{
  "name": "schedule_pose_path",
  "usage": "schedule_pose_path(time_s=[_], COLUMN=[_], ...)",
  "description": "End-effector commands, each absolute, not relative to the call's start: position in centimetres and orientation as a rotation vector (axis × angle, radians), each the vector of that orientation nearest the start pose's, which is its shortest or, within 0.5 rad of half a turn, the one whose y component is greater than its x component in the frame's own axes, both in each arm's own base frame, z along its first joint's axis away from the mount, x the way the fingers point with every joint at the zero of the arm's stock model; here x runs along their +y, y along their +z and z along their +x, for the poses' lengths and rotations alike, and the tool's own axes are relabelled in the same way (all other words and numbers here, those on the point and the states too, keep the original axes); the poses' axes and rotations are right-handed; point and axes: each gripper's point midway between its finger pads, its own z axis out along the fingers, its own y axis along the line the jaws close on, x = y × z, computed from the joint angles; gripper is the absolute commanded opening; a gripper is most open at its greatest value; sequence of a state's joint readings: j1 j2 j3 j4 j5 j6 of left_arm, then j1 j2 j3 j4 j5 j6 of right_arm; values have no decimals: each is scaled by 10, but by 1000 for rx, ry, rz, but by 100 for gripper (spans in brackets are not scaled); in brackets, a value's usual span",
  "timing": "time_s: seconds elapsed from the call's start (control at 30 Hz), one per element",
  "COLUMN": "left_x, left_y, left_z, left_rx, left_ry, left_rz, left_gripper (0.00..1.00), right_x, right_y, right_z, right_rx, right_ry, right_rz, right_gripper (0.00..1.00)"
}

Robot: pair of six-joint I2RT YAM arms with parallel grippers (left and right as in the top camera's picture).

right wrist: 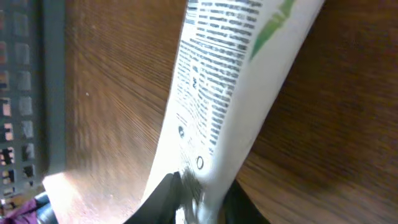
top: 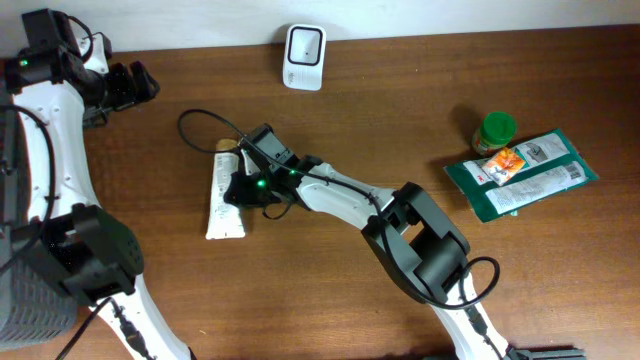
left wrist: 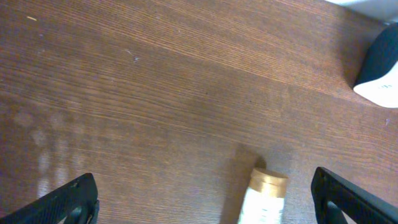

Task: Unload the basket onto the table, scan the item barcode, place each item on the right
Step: 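Grasp the white tube with the right gripper and lift it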

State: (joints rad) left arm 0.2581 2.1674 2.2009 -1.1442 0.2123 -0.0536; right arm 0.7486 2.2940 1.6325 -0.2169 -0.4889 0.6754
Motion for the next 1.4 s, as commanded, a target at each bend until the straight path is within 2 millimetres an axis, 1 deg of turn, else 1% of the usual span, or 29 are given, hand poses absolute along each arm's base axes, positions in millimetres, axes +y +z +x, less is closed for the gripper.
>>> schedule_pose_path(time_s=[0.0, 0.07, 0.13, 0.17, 0.27, 0.33, 0.47, 0.5, 0.53, 0.57, 0.63, 0.67, 0.73, 0.8, 0.83, 0.87, 0.9, 0.97, 1.1, 1.13, 1.23, 1.27, 1.3, 1.37], left_x=[92, 92, 92, 92, 92, 92, 92, 92, 92, 91, 88, 87, 80, 67, 57, 46, 37, 17, -10, -10, -10, -10, -10, -10], left_y=[177, 162, 151, 149, 143, 139, 129, 127, 126, 125, 125, 124, 124, 124, 124, 123, 123, 121, 117, 115, 109, 106, 104, 99], left_z=[510, 511, 512, 512, 512, 513, 513, 512, 511, 510, 509, 510, 510, 511, 511, 511, 510, 510, 510, 512, 515, 516, 516, 517], left_rx=[2649, 2678, 2698, 2702, 2715, 2722, 2743, 2747, 2752, 2759, 2765, 2767, 2771, 2783, 2791, 2801, 2811, 2830, 2843, 2843, 2845, 2846, 2849, 2858], left_ry=[-239, -246, -251, -252, -255, -256, -262, -263, -264, -265, -267, -269, -272, -279, -284, -290, -295, -306, -317, -317, -323, -323, -323, -324], left_rz=[-359, -367, -372, -374, -378, -379, -386, -388, -389, -388, -384, -380, -363, -329, -305, -277, -255, -202, -132, -169, -208, -207, -207, -209], left_gripper=[99, 99, 99, 99, 99, 99, 99, 98, 97, 96, 96, 96, 96, 96, 96, 96, 96, 96, 96, 96, 97, 100, 99, 99], right_x=[452, 457, 455, 456, 464, 458, 457, 457, 455, 450, 434, 424, 409, 381, 361, 341, 325, 291, 239, 231, 225, 228, 230, 232], right_y=[36, 41, 35, 32, 16, 15, 11, 11, 8, 9, 17, 27, 45, 68, 77, 82, 82, 76, 62, 60, 58, 58, 58, 57], right_z=[361, 361, 366, 366, 363, 369, 371, 371, 369, 368, 370, 373, 378, 384, 387, 388, 389, 393, 398, 397, 396, 396, 396, 397], right_rx=[2646, 2614, 2616, 2615, 2616, 2623, 2620, 2621, 2639, 2665, 2712, 2717, 2701, 2700, 2712, 2738, 2771, 2848, 2960, 2979, 2990, 2974, 2964, 2952], right_ry=[1166, 1202, 1154, 1149, 1176, 1169, 1165, 1164, 1156, 1143, 1111, 1091, 1062, 991, 937, 890, 850, 775, 635, 600, 556, 555, 554, 504], right_rz=[-422, -440, -419, -420, -422, -404, -402, -402, -397, -384, -344, -347, -384, -406, -418, -416, -397, -303, -92, -71, -77, -146, -188, -209], right_gripper=[19, 26, 27, 27, 27, 27, 27, 21, 4, 4, 4, 4, 4, 4, 4, 4, 4, 4, 5, 4, 4, 4, 5, 4])
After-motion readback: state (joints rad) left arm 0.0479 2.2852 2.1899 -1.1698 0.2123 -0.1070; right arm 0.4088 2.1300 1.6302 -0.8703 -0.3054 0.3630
